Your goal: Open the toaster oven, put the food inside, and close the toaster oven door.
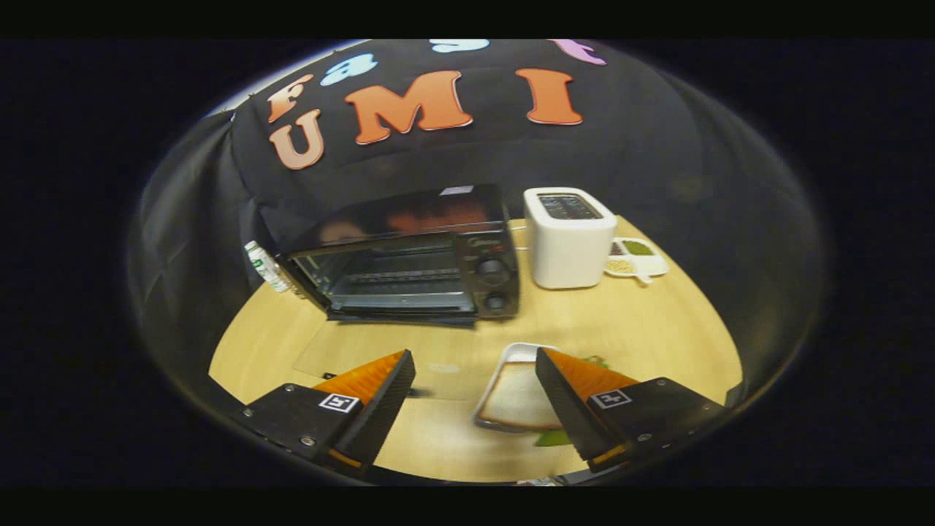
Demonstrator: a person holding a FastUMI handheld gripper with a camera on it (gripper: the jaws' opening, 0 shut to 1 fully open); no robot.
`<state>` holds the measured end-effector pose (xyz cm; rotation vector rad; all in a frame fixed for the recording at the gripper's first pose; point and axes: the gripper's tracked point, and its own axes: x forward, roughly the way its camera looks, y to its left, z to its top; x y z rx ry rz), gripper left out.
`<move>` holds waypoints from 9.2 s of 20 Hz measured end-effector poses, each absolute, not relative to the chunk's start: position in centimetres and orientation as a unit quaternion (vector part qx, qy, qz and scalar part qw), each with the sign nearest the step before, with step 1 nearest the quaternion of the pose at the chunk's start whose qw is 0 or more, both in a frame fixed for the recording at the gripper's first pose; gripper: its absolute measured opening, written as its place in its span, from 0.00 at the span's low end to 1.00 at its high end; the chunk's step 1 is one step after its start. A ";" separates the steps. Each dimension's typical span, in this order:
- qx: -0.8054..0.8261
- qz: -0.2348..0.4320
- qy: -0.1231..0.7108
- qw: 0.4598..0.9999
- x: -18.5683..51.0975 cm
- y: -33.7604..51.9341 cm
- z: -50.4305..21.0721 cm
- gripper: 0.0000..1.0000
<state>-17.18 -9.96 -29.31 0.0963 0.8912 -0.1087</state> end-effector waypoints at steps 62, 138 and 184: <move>0.508 -0.114 0.302 0.799 1.5 2.0 -38.7 0.32; -0.013 -0.031 0.097 0.995 -1.4 -7.0 -2.6 0.99; -0.054 0.014 -0.087 0.995 -1.4 -4.9 8.3 1.00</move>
